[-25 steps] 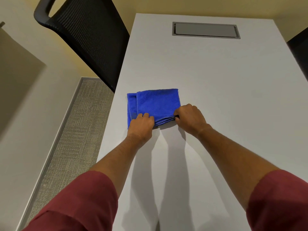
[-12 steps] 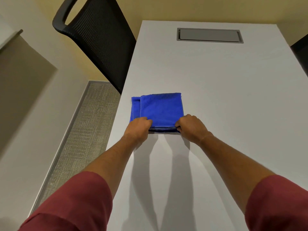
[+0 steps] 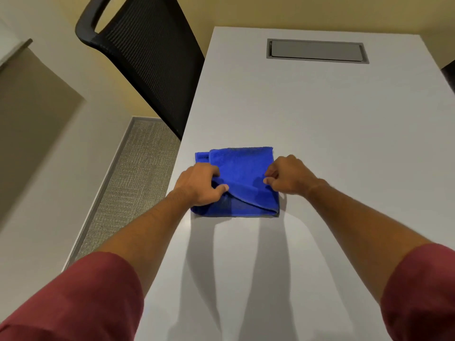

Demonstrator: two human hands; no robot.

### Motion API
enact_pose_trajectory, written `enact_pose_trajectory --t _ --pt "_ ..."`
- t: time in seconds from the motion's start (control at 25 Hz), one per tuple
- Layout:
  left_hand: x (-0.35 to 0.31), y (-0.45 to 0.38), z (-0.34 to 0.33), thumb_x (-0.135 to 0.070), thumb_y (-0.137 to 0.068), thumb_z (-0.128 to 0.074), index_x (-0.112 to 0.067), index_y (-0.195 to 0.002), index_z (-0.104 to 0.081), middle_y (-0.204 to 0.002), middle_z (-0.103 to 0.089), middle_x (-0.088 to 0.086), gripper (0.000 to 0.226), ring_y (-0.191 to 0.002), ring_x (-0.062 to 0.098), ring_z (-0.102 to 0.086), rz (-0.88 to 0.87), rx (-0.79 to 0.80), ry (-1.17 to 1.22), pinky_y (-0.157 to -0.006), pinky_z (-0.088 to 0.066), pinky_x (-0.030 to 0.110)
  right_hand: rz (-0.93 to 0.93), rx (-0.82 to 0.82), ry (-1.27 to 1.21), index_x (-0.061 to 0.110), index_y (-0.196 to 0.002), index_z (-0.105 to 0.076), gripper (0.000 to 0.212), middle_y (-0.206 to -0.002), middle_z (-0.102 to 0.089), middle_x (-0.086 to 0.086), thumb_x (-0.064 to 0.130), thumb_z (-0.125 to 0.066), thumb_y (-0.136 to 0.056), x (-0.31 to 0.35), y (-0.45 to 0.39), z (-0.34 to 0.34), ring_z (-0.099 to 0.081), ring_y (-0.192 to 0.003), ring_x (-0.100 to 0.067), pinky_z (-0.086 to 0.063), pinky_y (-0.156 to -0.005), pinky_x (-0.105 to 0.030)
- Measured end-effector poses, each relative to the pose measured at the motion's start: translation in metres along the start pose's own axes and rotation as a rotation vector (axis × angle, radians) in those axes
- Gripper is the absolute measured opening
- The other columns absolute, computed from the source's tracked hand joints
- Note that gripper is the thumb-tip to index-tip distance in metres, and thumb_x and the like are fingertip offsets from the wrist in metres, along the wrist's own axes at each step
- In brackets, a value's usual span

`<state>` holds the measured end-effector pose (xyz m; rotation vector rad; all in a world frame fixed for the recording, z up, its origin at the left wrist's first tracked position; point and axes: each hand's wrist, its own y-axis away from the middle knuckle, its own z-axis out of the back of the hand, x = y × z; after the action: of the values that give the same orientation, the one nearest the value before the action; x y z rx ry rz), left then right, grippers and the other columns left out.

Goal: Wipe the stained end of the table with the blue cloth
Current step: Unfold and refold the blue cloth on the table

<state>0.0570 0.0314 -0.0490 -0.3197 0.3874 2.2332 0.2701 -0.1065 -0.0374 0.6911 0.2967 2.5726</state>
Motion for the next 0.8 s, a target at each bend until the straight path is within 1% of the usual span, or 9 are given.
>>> enact_pose_trajectory --t 0.08,0.16,0.24,0.32,0.4,0.48,0.56,0.64,0.8 --pt "0.012 -0.015 0.005 -0.042 -0.077 -0.072 -0.023 -0.086 -0.07 -0.075 -0.068 -0.007 0.022 -0.074 0.014 -0.064 0.135 -0.016 0.173 -0.071 -0.053 0.029 -0.051 -0.073 -0.07 0.012 -0.1 -0.077 0.019 -0.099 -0.077 -0.007 0.02 -0.074 -0.083 -0.004 -0.015 0.007 -0.071 -0.095 -0.024 -0.056 -0.092 -0.037" --pt "0.025 -0.027 0.01 -0.034 -0.077 -0.076 -0.021 -0.076 -0.072 -0.066 -0.067 -0.003 0.014 -0.065 0.013 -0.063 0.168 0.031 0.286 -0.067 -0.052 0.029 -0.084 -0.121 -0.099 0.009 -0.105 -0.076 0.024 -0.103 -0.076 -0.01 0.02 -0.075 -0.083 -0.009 -0.032 0.013 -0.07 -0.098 -0.025 -0.055 -0.094 -0.037" --pt "0.036 -0.033 0.014 -0.029 -0.076 -0.075 -0.02 -0.069 -0.072 -0.053 -0.06 -0.003 0.012 -0.053 0.014 -0.055 0.173 -0.012 0.304 -0.062 -0.052 0.032 -0.1 -0.154 -0.096 0.008 -0.107 -0.074 0.026 -0.104 -0.075 -0.012 0.02 -0.074 -0.085 -0.012 -0.046 0.017 -0.069 -0.098 -0.027 -0.056 -0.093 -0.038" --pt "0.044 -0.04 0.014 -0.024 -0.079 -0.068 -0.02 -0.075 -0.073 -0.051 -0.055 -0.006 0.008 -0.053 0.013 -0.053 0.21 -0.127 0.213 -0.062 -0.054 0.033 -0.117 -0.171 -0.086 0.007 -0.111 -0.073 0.027 -0.106 -0.074 -0.014 0.019 -0.071 -0.087 -0.012 -0.056 0.017 -0.068 -0.099 -0.029 -0.056 -0.093 -0.04" --pt "0.048 -0.049 0.012 -0.02 -0.084 -0.063 -0.017 -0.091 -0.074 -0.065 -0.063 -0.007 0.013 -0.066 0.013 -0.061 0.227 -0.186 0.122 -0.063 -0.053 0.03 -0.13 -0.182 -0.071 0.006 -0.117 -0.07 0.03 -0.113 -0.072 -0.015 0.017 -0.069 -0.089 -0.011 -0.066 0.014 -0.066 -0.105 -0.031 -0.054 -0.096 -0.042" --pt "0.052 -0.062 0.006 -0.018 -0.087 -0.066 -0.013 -0.107 -0.072 -0.089 -0.071 0.0 0.021 -0.084 0.015 -0.065 0.228 -0.168 0.118 -0.071 -0.049 0.027 -0.144 -0.175 -0.065 0.005 -0.123 -0.067 0.035 -0.12 -0.069 -0.016 0.015 -0.069 -0.089 -0.01 -0.075 0.011 -0.064 -0.112 -0.032 -0.051 -0.101 -0.042" --pt "0.056 -0.075 0.001 -0.018 -0.088 -0.07 -0.009 -0.119 -0.068 -0.108 -0.07 0.008 0.032 -0.095 0.018 -0.063 0.233 -0.128 0.117 -0.079 -0.046 0.027 -0.153 -0.153 -0.075 0.005 -0.125 -0.065 0.037 -0.125 -0.067 -0.015 0.012 -0.07 -0.089 -0.01 -0.083 0.009 -0.063 -0.115 -0.031 -0.049 -0.103 -0.041" --pt "0.059 -0.084 -0.003 -0.02 -0.086 -0.072 -0.008 -0.119 -0.068 -0.113 -0.069 0.009 0.035 -0.096 0.018 -0.062 0.223 -0.113 0.118 -0.081 -0.045 0.026 -0.152 -0.145 -0.085 0.005 -0.124 -0.066 0.036 -0.124 -0.068 -0.015 0.009 -0.071 -0.088 -0.01 -0.088 0.008 -0.063 -0.115 -0.029 -0.05 -0.103 -0.039" --pt "0.062 -0.092 -0.005 -0.019 -0.084 -0.075 -0.01 -0.116 -0.07 -0.107 -0.07 0.006 0.034 -0.089 0.011 -0.057 0.194 -0.09 0.164 -0.079 -0.045 0.024 -0.138 -0.138 -0.08 0.003 -0.116 -0.071 0.03 -0.117 -0.071 -0.016 0.006 -0.073 -0.086 -0.011 -0.092 0.009 -0.066 -0.109 -0.029 -0.052 -0.098 -0.036"
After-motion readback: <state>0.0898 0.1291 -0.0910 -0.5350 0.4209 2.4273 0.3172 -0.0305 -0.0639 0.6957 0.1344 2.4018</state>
